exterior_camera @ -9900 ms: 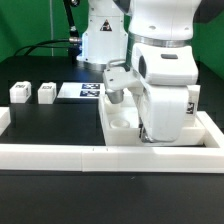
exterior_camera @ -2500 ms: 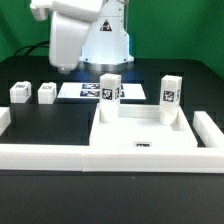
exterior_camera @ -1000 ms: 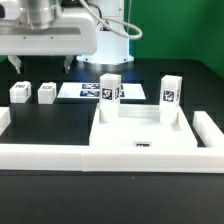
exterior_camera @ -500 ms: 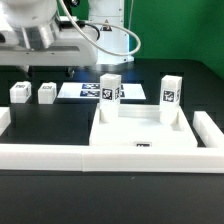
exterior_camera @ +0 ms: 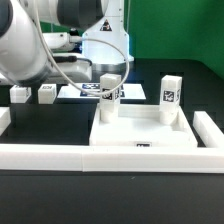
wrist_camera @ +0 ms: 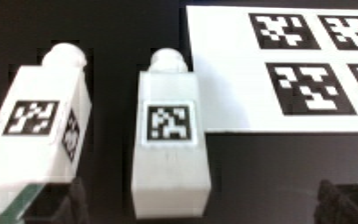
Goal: Assemble square table
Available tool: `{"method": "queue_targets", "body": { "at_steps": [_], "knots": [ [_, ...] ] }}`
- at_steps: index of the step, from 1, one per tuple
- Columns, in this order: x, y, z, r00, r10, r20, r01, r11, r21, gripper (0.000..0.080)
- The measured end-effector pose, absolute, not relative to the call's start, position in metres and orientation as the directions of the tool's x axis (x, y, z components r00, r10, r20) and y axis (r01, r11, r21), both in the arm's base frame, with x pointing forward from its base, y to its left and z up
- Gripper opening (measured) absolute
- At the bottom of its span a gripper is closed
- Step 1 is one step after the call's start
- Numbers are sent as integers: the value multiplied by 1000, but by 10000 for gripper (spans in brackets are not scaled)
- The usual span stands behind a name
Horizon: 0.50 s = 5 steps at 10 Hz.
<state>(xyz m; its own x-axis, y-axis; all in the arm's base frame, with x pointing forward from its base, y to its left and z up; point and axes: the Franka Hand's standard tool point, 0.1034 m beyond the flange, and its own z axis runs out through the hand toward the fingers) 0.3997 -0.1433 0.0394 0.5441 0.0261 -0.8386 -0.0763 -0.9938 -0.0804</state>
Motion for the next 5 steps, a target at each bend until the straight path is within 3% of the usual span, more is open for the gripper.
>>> {"method": "queue_targets", "body": {
  "at_steps": [5],
  "knots": [
    [395, -136, 36, 536, 57, -842, -53, -994, -101, 649]
  ]
}}
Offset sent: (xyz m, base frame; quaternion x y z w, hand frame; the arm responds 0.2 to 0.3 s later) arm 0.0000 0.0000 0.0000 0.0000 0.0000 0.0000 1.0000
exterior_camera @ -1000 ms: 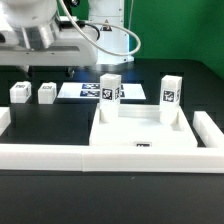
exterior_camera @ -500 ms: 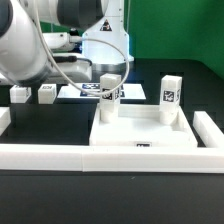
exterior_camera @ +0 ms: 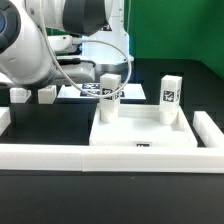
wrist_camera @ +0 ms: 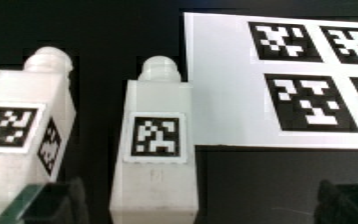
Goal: Assemble square table
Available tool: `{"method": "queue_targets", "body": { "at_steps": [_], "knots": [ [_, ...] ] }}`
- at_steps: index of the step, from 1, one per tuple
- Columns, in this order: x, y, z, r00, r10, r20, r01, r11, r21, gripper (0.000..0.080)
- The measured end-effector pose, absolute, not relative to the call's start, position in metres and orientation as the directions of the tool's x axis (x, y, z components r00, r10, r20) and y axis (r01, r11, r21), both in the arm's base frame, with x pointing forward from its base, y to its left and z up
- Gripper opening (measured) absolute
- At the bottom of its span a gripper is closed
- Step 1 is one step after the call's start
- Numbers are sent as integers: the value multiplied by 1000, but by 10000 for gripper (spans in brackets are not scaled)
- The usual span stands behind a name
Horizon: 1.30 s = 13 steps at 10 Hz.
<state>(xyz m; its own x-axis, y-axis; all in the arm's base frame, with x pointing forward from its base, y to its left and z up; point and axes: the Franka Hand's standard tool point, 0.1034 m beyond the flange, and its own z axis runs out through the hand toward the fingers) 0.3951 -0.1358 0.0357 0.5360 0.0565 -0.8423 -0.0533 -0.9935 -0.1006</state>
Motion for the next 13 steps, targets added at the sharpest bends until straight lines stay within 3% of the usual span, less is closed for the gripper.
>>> {"method": "queue_targets", "body": {
  "at_steps": [4, 8, 13],
  "knots": [
    [377, -138, 59, 533, 56, -844, -64, -992, -106, 649],
    [361, -145, 24, 577, 63, -814, -49, -993, -112, 649],
    [367, -147, 15, 586, 103, -804, -17, -990, -139, 649]
  ]
}}
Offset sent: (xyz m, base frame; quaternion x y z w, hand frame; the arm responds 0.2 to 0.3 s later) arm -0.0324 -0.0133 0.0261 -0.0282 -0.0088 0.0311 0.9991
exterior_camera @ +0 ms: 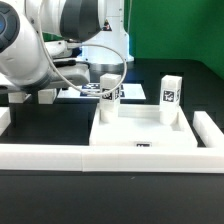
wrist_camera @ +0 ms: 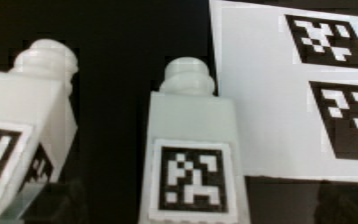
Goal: Assemble square table
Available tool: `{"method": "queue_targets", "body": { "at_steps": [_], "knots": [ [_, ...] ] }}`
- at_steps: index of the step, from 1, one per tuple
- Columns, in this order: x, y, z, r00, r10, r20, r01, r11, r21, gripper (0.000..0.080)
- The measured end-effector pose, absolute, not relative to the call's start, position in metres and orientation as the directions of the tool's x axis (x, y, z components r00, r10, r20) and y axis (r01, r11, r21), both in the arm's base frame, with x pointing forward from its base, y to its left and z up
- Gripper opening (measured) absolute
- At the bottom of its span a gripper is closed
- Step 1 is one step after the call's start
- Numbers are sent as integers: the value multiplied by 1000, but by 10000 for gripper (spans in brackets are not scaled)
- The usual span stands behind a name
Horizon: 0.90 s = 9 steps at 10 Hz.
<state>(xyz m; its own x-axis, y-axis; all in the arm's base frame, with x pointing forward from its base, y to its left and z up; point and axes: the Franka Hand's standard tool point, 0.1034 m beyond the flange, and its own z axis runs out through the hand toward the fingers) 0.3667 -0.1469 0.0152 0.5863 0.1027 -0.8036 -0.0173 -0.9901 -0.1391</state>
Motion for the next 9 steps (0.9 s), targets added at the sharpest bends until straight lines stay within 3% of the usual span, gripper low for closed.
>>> {"method": "queue_targets", "body": {
  "at_steps": [4, 6, 7, 8, 9],
  "knots": [
    [370, -145, 13, 596, 113, -795, -1, -990, -142, 649],
    [370, -144, 13, 595, 118, -795, 3, -990, -144, 408],
    [370, -143, 13, 594, 121, -795, 6, -989, -146, 408],
    [370, -143, 13, 593, 122, -796, 7, -989, -146, 291],
    [370, -143, 13, 592, 123, -796, 8, -989, -147, 291]
  ]
}}
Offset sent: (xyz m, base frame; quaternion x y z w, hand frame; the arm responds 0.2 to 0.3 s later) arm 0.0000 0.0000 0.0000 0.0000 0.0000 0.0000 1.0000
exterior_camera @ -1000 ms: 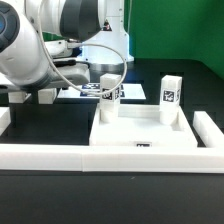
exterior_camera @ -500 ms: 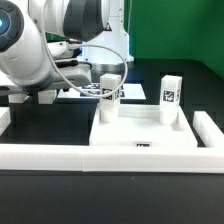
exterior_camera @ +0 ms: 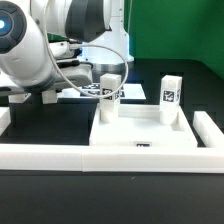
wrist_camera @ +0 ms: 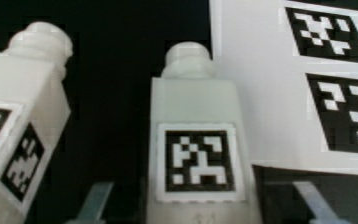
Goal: Assemble square table
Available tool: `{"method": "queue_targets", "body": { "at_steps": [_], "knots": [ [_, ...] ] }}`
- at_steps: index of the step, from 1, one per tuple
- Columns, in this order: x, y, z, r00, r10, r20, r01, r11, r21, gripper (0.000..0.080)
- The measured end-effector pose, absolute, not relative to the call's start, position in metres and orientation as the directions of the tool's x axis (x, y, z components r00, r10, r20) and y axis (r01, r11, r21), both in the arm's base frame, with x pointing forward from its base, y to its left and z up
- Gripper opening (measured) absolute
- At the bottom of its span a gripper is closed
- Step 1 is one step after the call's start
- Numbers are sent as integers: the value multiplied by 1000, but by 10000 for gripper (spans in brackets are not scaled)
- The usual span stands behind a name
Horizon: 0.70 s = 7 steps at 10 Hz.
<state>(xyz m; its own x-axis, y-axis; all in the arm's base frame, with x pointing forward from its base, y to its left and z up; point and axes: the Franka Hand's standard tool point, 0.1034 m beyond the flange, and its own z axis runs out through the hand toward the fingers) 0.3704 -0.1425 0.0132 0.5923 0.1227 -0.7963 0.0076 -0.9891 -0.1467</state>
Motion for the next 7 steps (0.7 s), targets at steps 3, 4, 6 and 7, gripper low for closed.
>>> {"method": "queue_targets", "body": {
  "at_steps": [3, 4, 6, 7],
  "knots": [
    [370, -142, 13, 592, 124, -797, 9, -989, -147, 291],
    [371, -142, 13, 591, 125, -797, 10, -989, -147, 291],
    [373, -120, 23, 595, 161, -787, 54, -985, -161, 291],
    [371, -118, 22, 587, 193, -786, 77, -980, -184, 291]
  ]
}}
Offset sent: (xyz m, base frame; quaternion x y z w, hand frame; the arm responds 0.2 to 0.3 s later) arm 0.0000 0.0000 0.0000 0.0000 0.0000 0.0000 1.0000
